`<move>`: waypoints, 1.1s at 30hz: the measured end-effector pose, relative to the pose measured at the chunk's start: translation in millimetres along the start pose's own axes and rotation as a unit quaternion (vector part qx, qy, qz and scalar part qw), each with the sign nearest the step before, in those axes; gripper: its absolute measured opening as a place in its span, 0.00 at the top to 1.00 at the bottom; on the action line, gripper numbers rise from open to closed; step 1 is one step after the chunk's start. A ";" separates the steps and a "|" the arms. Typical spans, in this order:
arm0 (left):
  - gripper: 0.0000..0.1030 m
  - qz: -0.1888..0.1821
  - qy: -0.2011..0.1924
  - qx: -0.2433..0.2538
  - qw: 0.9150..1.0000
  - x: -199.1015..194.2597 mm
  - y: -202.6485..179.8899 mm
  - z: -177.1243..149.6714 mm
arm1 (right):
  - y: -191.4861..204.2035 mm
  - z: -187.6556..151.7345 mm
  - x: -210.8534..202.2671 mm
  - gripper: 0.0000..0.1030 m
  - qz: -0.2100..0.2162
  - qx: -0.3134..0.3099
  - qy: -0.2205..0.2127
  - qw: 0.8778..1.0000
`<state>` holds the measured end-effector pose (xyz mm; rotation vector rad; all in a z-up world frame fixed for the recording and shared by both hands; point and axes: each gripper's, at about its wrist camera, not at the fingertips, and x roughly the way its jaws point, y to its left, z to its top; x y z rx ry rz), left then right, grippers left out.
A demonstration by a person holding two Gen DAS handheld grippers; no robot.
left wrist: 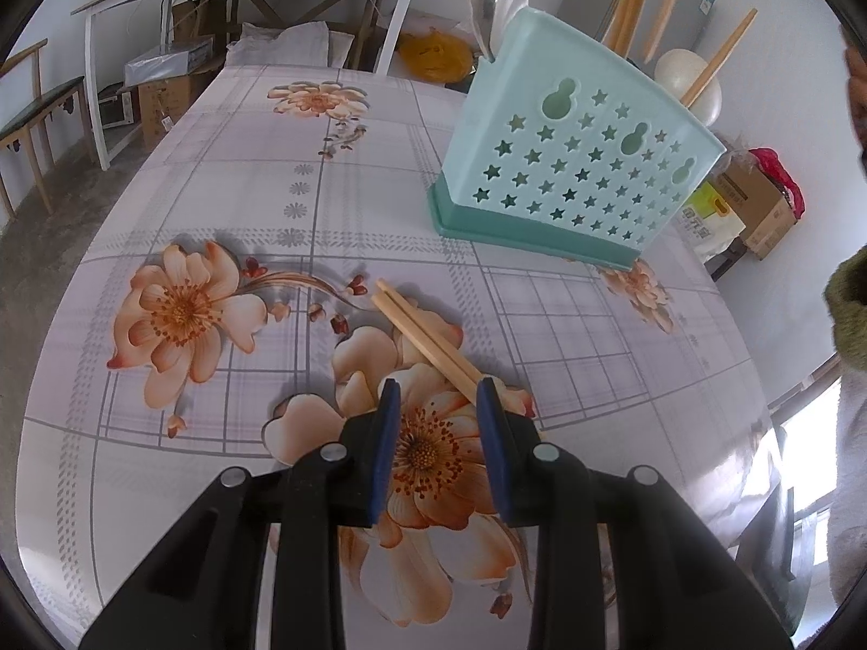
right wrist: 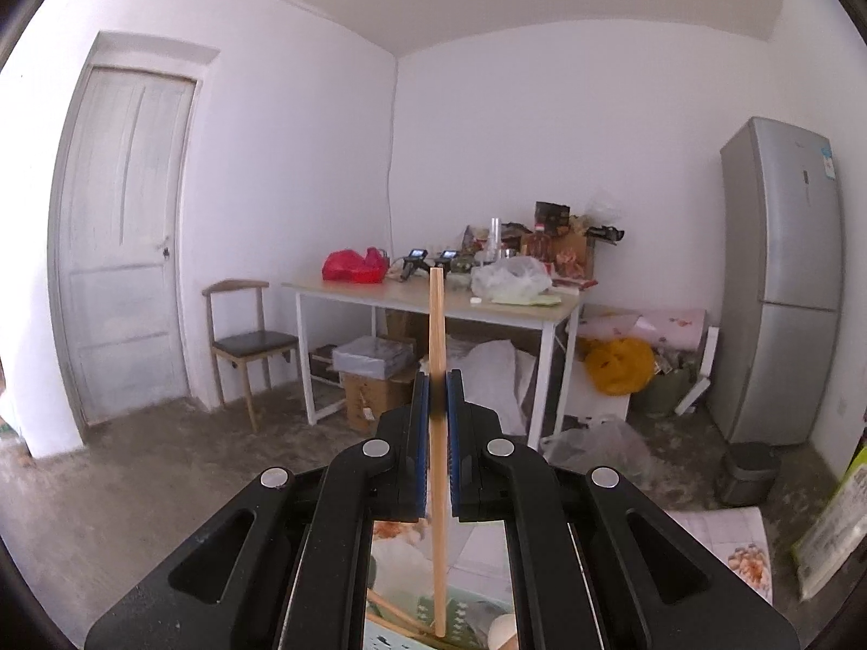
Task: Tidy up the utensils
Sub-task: 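Lower the chopstick into the green holder and open the right gripper, then move the right gripper back to the pile and close on a chopstick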
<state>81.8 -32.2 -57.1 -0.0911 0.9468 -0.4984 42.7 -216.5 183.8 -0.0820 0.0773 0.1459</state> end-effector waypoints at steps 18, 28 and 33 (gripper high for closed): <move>0.73 -0.014 -0.010 -0.007 1.000 -4.5 4.4 -1.7 | 17.9 -72.4 -15.5 0.87 -0.035 -0.049 0.092 0.994; 0.68 0.002 -0.011 -0.006 1.000 -9.3 0.7 -3.1 | -4.9 -61.7 -69.0 0.48 -0.044 0.027 0.083 0.995; 0.60 0.011 -0.007 0.000 1.000 -8.8 -3.4 -3.7 | -9.8 -59.2 -105.5 0.46 -0.041 0.053 0.073 0.995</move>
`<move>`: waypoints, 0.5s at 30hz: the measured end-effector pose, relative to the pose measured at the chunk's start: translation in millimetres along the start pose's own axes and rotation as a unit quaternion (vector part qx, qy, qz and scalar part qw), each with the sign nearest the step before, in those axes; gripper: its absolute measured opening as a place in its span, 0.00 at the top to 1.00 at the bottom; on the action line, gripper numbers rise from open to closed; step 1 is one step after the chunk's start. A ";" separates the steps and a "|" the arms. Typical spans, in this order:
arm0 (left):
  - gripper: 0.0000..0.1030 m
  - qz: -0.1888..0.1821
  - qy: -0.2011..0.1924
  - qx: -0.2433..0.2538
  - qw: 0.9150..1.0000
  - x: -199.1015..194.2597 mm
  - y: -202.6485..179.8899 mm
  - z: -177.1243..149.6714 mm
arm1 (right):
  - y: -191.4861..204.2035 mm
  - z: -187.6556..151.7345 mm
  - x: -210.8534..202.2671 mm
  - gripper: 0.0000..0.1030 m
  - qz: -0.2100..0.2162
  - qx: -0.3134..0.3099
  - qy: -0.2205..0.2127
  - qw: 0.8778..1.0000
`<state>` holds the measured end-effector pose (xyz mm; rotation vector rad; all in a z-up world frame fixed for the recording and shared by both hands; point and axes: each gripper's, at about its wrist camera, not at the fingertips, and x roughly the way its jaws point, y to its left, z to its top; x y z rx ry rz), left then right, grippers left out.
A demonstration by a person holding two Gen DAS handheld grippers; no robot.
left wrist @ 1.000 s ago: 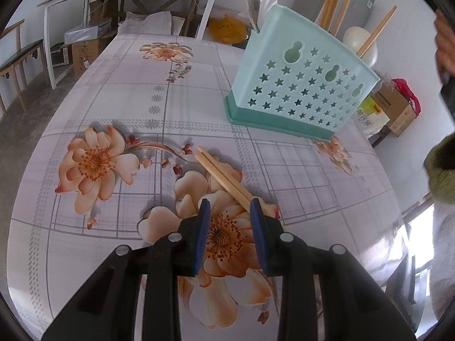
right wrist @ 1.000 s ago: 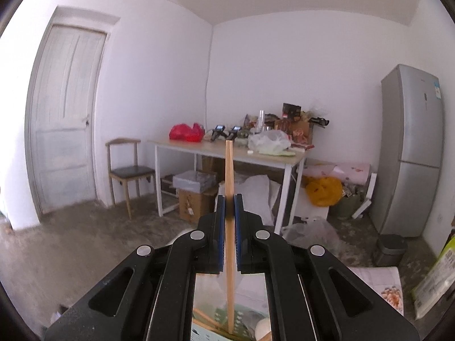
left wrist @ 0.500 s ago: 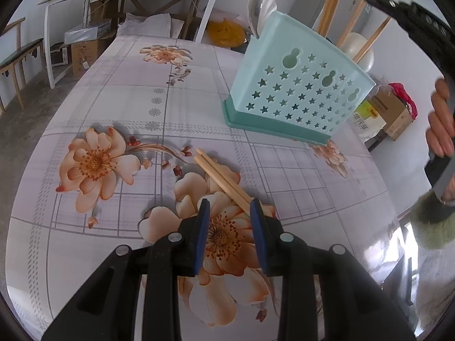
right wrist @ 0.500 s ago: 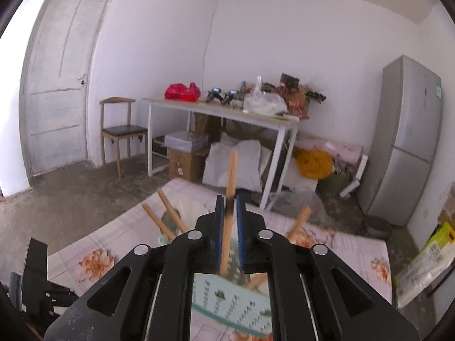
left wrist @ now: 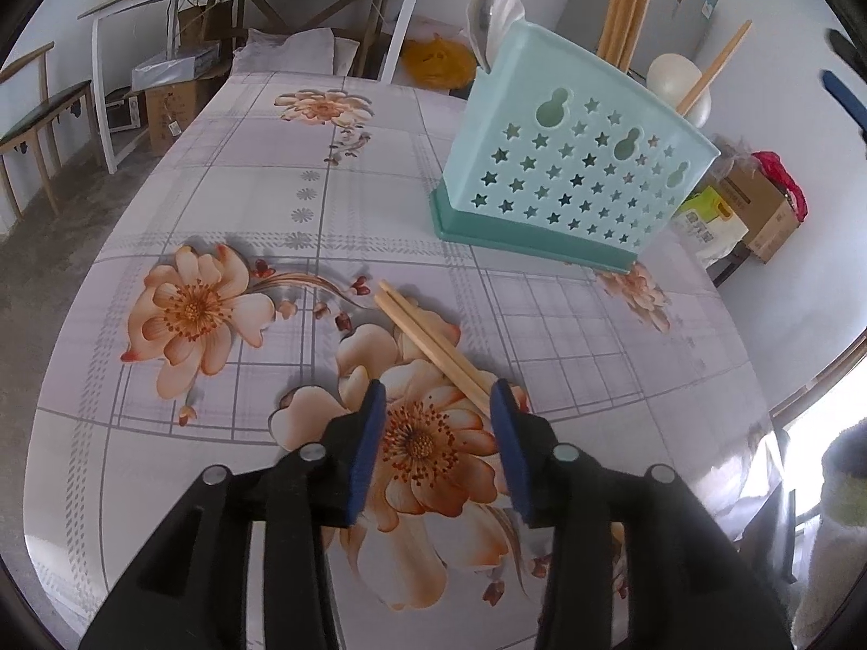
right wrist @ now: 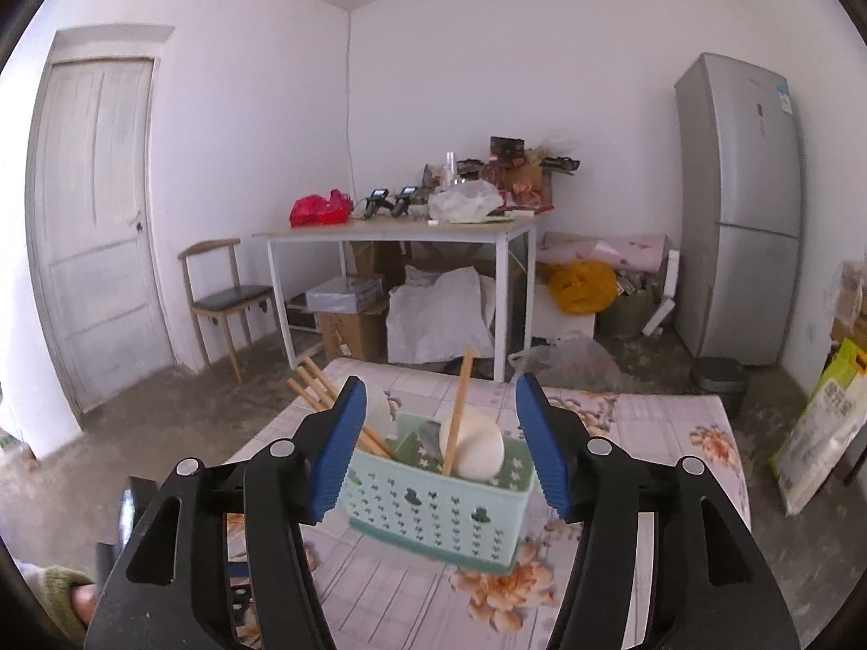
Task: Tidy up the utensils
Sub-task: 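Move the right gripper back to the pile and close on a chopstick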
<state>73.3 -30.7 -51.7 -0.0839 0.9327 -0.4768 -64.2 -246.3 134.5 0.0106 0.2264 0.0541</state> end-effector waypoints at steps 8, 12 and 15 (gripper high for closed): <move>0.45 0.018 0.006 0.014 1.000 0.1 -7.8 -0.7 | -4.0 -18.5 -36.6 0.44 0.037 0.055 0.013 0.998; 0.39 0.029 0.008 0.019 0.999 0.0 -11.2 -2.6 | 3.3 -64.0 -5.0 0.44 0.048 0.103 0.112 0.987; 0.35 0.038 0.011 0.023 0.999 -0.7 -12.5 -4.2 | 7.7 -103.8 27.9 0.46 0.055 0.138 0.205 0.968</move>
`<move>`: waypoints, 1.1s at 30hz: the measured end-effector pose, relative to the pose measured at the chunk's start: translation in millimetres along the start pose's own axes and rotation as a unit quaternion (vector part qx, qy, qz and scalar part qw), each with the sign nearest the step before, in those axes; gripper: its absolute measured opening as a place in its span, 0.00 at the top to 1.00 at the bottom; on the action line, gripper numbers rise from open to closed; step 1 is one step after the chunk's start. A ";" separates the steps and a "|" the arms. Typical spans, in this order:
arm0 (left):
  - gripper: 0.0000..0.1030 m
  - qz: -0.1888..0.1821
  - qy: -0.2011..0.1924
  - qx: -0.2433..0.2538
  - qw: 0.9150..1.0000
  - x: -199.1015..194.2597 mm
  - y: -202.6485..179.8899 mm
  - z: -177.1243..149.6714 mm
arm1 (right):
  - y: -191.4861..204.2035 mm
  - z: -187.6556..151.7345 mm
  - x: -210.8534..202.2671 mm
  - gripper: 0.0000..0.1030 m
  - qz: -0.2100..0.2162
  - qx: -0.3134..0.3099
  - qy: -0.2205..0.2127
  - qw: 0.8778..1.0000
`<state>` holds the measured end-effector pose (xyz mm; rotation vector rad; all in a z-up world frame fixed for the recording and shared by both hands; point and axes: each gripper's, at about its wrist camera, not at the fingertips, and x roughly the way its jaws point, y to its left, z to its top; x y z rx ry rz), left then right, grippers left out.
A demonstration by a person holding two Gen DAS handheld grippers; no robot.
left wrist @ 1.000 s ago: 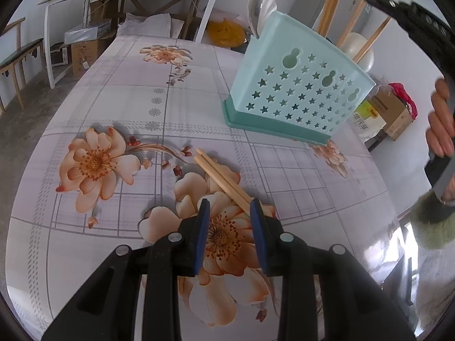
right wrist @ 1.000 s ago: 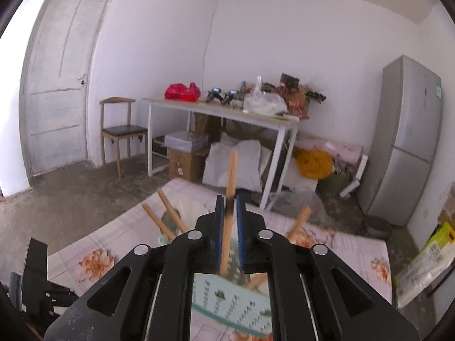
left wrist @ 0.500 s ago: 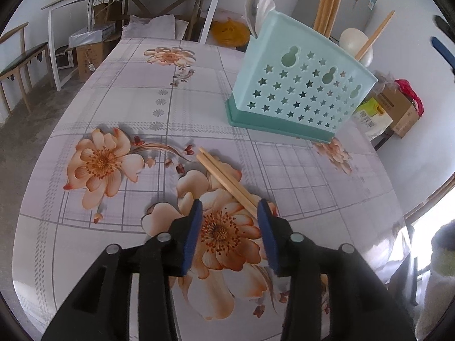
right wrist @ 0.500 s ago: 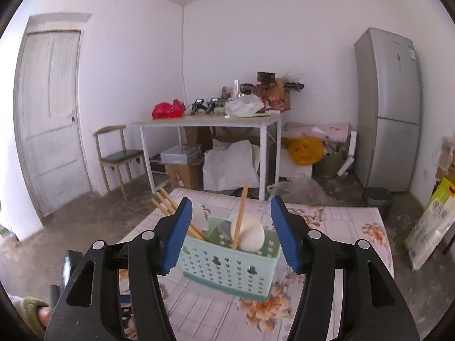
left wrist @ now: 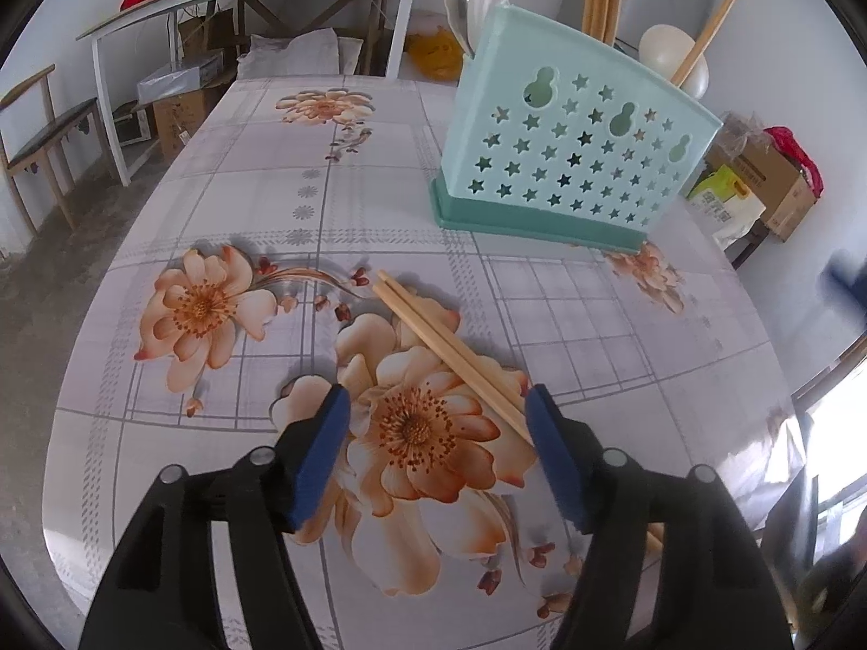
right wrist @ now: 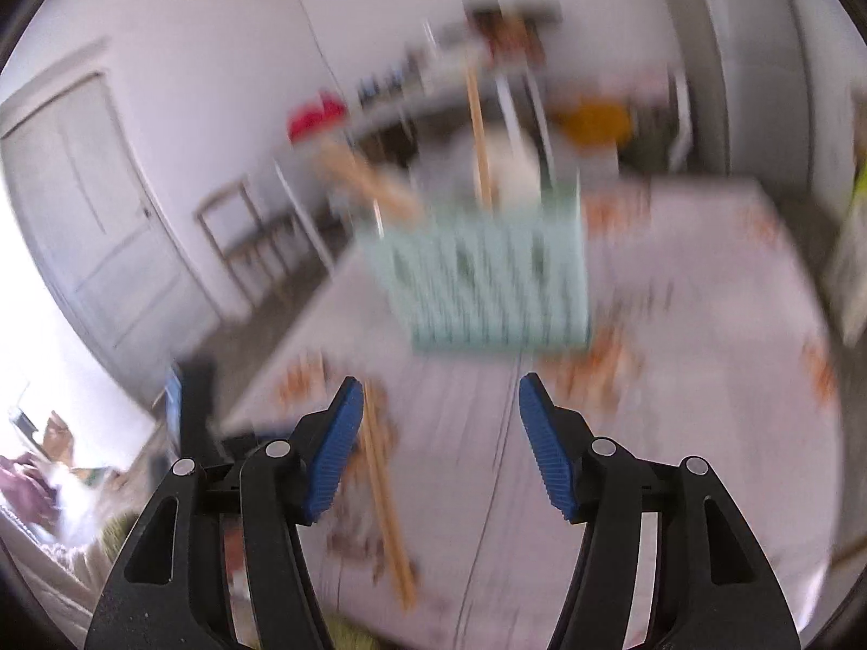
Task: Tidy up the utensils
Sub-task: 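Move the right gripper back to the pile and close on a chopstick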
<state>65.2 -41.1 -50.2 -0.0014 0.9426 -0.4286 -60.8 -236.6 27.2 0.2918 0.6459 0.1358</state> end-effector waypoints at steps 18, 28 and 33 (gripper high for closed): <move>0.32 0.014 0.001 -0.013 1.000 -0.6 13.8 -5.5 | 30.5 -37.0 101.8 0.81 0.044 -0.071 0.174 0.981; 0.31 0.007 -0.004 -0.009 1.000 1.1 14.3 -5.2 | 39.7 -42.1 122.4 0.92 0.041 -0.108 0.189 0.975; 0.31 0.003 -0.004 -0.005 1.000 1.3 12.3 -5.9 | 46.6 -46.1 125.0 0.93 0.037 -0.126 0.193 0.972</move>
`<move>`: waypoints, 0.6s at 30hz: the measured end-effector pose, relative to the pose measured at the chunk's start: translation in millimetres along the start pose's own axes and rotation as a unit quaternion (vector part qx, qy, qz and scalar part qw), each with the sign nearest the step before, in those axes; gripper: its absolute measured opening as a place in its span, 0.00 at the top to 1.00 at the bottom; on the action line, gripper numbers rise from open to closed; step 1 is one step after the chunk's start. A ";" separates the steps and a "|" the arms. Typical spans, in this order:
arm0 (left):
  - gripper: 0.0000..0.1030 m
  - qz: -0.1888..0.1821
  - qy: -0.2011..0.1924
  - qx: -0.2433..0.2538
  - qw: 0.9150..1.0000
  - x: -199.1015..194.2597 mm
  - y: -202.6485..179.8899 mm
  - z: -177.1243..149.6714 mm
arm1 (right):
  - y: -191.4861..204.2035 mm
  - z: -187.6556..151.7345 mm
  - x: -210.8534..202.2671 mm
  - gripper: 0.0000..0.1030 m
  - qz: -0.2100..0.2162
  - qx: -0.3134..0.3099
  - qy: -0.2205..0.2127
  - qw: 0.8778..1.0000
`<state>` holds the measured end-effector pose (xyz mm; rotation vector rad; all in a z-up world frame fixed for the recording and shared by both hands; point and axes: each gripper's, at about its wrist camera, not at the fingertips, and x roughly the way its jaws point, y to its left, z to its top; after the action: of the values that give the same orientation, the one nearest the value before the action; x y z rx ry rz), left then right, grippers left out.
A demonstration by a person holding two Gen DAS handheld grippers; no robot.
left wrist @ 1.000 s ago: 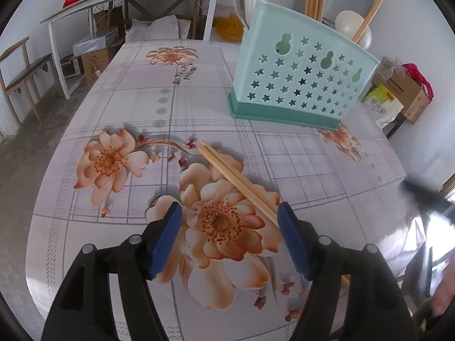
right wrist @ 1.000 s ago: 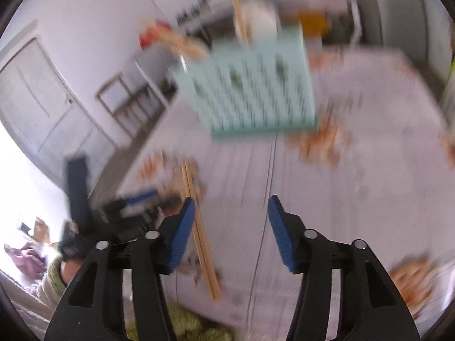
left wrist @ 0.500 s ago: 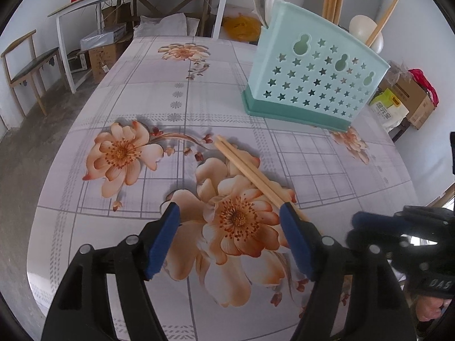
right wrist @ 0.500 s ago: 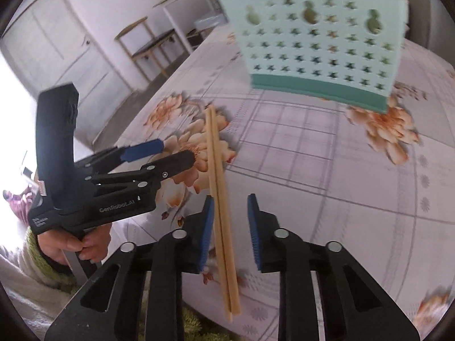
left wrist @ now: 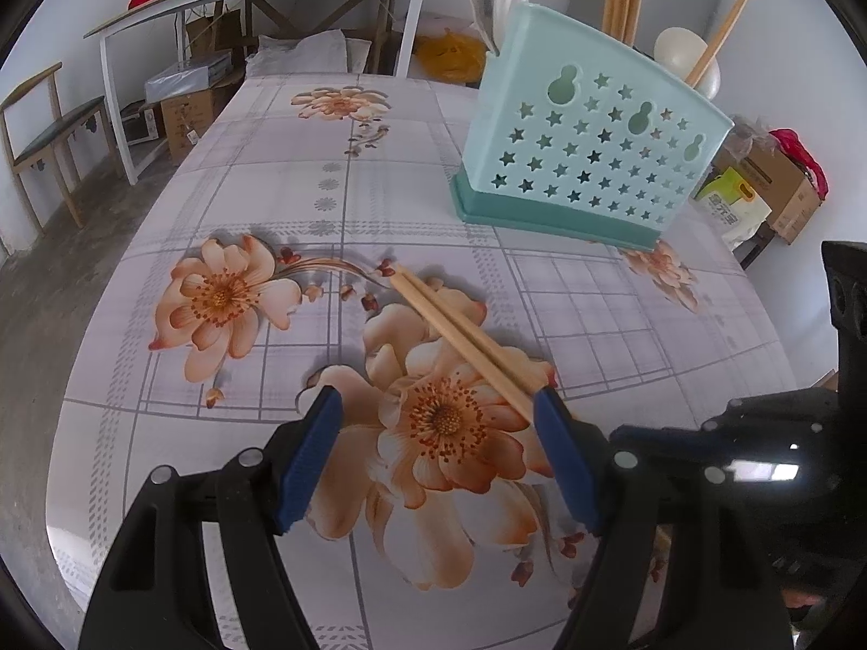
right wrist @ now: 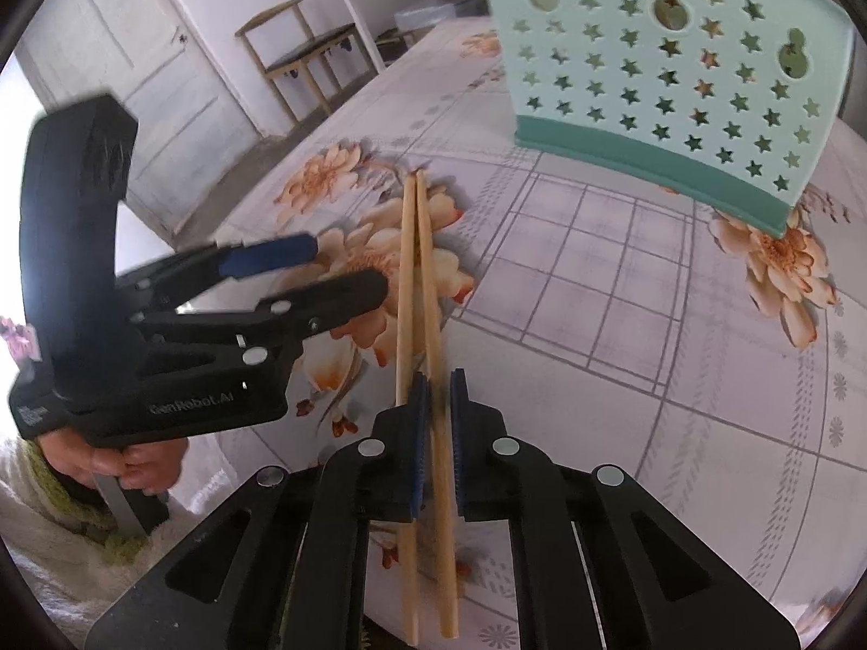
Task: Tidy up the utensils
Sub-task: 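Move the right gripper back to the pile and close on a chopstick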
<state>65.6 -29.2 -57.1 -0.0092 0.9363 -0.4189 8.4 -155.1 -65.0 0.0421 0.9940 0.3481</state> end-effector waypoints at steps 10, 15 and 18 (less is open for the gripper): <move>0.31 -0.034 -0.005 0.033 0.999 -7.8 -18.8 -2.2 | -30.2 -5.3 -13.7 0.96 -0.054 0.062 -0.019 0.996; 0.31 -0.039 0.006 0.079 0.996 -5.9 -44.4 -5.9 | -48.7 -19.4 -25.1 0.96 -0.057 0.106 -0.029 0.992; 0.31 -0.014 0.025 0.092 0.995 2.8 -54.3 -7.9 | -55.9 -27.8 -30.4 0.96 -0.048 0.130 -0.035 0.990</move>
<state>42.1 -78.8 -53.8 0.1560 0.9448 -0.5325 -14.6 -220.6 -66.3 0.2405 0.9631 0.1273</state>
